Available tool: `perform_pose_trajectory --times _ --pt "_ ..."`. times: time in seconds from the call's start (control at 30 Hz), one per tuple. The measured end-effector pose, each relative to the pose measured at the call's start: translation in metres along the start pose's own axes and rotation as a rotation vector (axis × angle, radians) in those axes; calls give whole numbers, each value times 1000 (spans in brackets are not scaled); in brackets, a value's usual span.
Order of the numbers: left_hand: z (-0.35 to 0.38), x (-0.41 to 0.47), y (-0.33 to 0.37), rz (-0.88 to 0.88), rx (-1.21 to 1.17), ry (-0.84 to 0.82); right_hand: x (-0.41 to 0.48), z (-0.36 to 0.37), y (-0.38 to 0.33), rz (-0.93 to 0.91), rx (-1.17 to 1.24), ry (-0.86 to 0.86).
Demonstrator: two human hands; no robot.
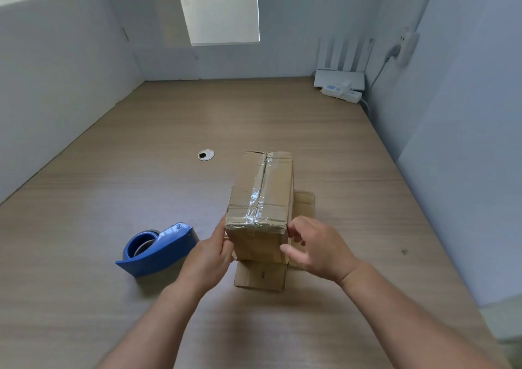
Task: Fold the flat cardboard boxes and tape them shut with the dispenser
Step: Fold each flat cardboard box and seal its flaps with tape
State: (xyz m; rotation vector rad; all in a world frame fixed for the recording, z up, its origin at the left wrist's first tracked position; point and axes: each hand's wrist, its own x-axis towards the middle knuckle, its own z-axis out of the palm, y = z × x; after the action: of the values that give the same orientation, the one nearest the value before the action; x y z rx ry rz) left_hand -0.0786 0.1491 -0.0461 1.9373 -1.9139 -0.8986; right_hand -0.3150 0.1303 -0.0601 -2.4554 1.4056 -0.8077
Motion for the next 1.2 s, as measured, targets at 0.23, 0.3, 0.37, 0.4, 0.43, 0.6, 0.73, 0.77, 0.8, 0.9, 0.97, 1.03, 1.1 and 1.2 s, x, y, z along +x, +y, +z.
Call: perform_pose_trajectory --times 0.23,0.3,0.37,0.4,0.43,0.6,0.73,0.77,0.8,0.9,0.97,1.03,1.1,1.2 --pt "3 -4 -2 -30 -254 70 5 -4 11 -5 75 -32" --pt "1 -2 -2 -10 -145 65 6 -1 11 -18 29 14" --pt "-3 0 -4 7 -44 79 6 1 10 -24 -35 62" --pt "-5 1 -5 18 -5 93 6 2 8 -25 -60 71" --pt "-6 1 -6 27 22 108 6 2 7 -26 -78 75" --pt "-7 9 -1 50 148 176 10 4 -4 47 -177 134" --pt "-5 14 7 74 278 236 14 10 -6 59 -196 192" --pt "-5 15 8 80 291 245 14 11 -5 53 -198 195" --pt "-4 18 7 88 295 251 14 10 -4 44 -203 200" --pt "1 23 3 91 226 265 15 6 -4 29 -195 195" --pt "4 22 5 96 203 287 16 3 -5 48 -177 153" --pt "6 20 6 94 205 291 15 3 -7 98 -172 116" --pt "6 17 6 81 204 246 16 -1 -8 196 -192 61" --pt "2 14 6 10 148 139 19 -10 -7 327 -190 -72"
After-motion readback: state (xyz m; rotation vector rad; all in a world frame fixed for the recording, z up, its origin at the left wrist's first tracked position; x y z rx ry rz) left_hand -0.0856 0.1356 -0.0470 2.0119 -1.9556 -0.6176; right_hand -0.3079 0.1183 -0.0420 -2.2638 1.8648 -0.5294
